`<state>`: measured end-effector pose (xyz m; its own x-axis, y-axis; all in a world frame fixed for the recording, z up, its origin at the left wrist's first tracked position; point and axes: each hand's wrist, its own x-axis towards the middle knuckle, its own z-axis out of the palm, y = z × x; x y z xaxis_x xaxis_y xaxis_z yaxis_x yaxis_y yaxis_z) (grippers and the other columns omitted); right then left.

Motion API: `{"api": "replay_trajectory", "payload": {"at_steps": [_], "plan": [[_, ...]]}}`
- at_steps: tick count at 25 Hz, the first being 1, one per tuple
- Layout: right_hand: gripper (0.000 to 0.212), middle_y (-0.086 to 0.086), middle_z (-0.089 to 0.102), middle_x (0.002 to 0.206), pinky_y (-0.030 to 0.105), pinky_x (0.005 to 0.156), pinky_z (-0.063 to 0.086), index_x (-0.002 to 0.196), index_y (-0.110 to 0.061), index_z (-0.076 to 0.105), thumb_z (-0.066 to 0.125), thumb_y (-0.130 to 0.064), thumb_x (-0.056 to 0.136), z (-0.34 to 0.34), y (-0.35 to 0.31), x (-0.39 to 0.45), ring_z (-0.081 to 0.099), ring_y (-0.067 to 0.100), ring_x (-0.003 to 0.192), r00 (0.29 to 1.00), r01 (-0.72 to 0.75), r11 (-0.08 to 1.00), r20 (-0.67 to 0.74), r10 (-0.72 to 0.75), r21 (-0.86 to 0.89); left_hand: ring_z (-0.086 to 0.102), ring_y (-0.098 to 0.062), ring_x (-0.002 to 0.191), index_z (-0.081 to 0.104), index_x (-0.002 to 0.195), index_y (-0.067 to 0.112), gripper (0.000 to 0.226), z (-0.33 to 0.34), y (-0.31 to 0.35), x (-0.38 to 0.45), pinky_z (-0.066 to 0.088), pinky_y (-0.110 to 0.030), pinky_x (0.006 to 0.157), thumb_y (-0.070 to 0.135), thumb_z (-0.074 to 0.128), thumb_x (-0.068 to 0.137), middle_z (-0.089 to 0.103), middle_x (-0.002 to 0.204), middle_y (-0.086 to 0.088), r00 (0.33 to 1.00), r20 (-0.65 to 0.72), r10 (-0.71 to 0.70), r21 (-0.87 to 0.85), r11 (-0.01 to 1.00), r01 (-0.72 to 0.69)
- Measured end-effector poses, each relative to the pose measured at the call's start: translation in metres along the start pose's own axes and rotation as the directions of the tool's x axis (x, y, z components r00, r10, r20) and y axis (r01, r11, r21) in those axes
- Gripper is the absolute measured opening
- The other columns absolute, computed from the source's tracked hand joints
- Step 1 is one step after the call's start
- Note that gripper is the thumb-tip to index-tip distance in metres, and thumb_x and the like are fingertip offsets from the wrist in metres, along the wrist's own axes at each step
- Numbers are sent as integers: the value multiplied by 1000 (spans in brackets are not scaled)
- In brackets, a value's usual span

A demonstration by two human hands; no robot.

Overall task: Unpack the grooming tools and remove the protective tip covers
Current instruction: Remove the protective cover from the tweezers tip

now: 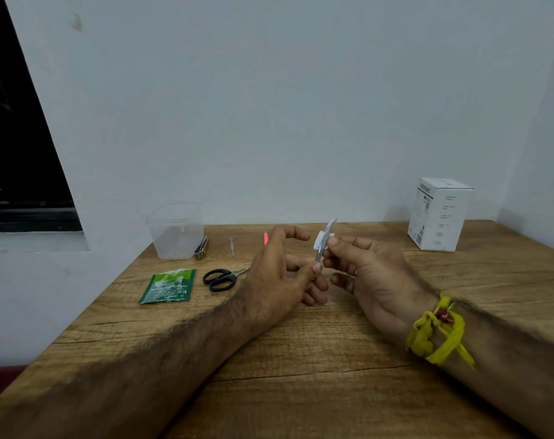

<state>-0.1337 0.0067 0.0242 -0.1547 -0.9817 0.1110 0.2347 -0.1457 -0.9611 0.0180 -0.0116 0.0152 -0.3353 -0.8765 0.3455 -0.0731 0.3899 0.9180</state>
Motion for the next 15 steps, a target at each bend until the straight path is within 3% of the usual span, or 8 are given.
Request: {"api": "replay_trajectory", "payload": {"at_steps": [9, 15], "plan": [[11, 2, 68, 74, 27, 59, 46, 96, -5, 74, 69, -13, 90, 2, -3, 1, 61, 10, 67, 1000, 21, 1000, -12, -21, -13, 71, -32, 61, 40, 124, 16, 35, 0, 2, -1, 59, -38, 61, -1, 58, 99, 73, 72, -12, 1000, 10, -9, 24, 1000, 9], [7, 3, 67, 73, 25, 57, 47, 88, -9, 73, 68, -13, 90, -1, -10, 2, 62, 11, 68, 1000, 25, 998, -11, -25, 61, 70, -30, 59, 41, 123, 18, 36, 2, 1, -1, 58, -33, 57, -2, 57, 99, 72, 74, -14, 1000, 20, -10, 28, 1000, 10]]}}
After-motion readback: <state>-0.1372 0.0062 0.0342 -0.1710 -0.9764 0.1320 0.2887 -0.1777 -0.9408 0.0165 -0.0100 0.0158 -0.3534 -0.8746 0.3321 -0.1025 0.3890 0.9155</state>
